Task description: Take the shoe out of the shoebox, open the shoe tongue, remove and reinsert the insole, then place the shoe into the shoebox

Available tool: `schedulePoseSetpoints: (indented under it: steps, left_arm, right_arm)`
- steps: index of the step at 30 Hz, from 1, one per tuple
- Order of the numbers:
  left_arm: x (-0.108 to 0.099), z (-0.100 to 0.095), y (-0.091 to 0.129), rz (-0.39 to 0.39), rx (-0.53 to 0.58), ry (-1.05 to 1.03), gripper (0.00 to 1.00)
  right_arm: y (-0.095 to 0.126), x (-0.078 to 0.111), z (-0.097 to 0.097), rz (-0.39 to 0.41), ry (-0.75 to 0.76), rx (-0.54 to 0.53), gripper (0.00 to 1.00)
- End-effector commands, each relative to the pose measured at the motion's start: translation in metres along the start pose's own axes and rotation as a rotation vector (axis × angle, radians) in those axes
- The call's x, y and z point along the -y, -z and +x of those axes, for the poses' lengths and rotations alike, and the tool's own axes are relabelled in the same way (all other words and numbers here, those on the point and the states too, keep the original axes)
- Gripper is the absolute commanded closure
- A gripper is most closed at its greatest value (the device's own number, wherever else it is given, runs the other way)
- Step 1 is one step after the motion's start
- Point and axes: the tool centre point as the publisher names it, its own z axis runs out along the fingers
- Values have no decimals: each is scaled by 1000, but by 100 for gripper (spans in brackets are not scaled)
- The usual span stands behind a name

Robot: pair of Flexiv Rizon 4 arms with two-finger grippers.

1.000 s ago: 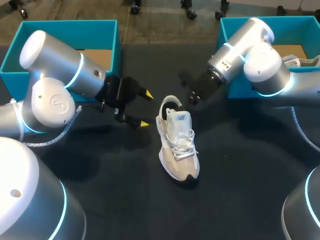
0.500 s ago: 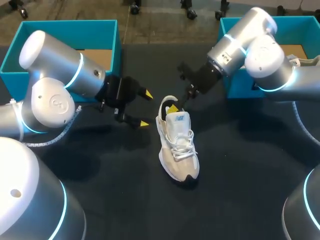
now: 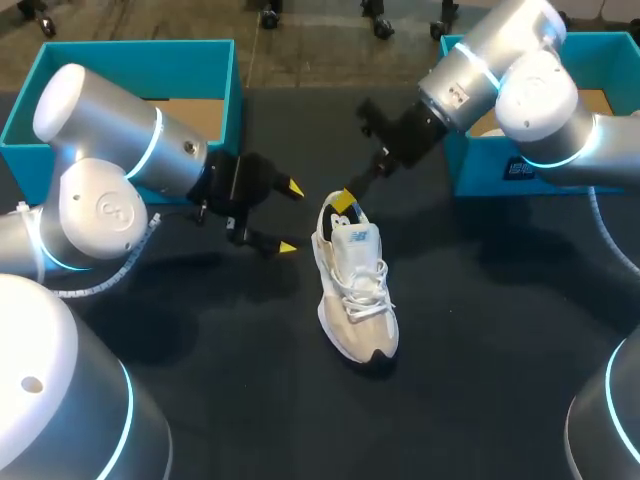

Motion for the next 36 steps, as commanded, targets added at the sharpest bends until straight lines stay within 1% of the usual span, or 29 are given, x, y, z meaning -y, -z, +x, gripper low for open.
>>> schedulePoseSetpoints:
  steps: [1, 3, 4, 8, 12, 15, 16, 18, 20, 24, 26, 27, 29, 33, 36]
  left_arm:
    - [1, 1, 3, 0, 2, -5, 0]
    - [2, 1, 4, -1, 2, -7, 0]
    - [3, 1, 7, -8, 4, -17, 0]
    - [5, 0, 11, -15, 4, -31, 0]
    - [7, 0, 14, -16, -14, -47, 0]
    - [9, -1, 19, -24, -26, -64, 0]
    - [10, -1, 21, -38, -25, -78, 0]
    - [11, -3, 27, -42, -25, -86, 0]
    - [13, -4, 33, -51, -22, -98, 0]
    - [13, -8, 43, -55, -21, -108, 0]
    - [13, -10, 47, -56, -20, -112, 0]
    - [13, -11, 49, -56, -19, -113, 0]
    - [12, -13, 53, -64, -10, -119, 0]
    - [10, -18, 61, -71, 0, -124, 0]
    - [8, -22, 67, -75, 0, -127, 0]
  right_arm:
    - [11, -1, 4, -44, 8, 47, 22]
    - [14, -2, 3, -47, 2, 65, 21]
    - [20, -4, 1, -80, 12, 95, 21]
    - [31, -7, -1, -112, 19, 141, 22]
    - [41, -3, -2, -160, 6, 187, 21]
    - [49, 5, -3, -191, -30, 226, 28]
    - [51, 7, -3, -203, -39, 235, 37]
    - [54, 11, -3, -204, -71, 265, 53]
    - [55, 16, -3, -213, -95, 281, 59]
    - [57, 18, -3, -221, -125, 313, 78]
    - [57, 19, -3, -211, -144, 335, 95]
    - [57, 19, -3, -216, -149, 346, 100]
    - [57, 19, -3, -209, -152, 372, 100]
    - [58, 19, 0, -166, -201, 451, 100]
    - [58, 21, 2, -158, -232, 499, 100]
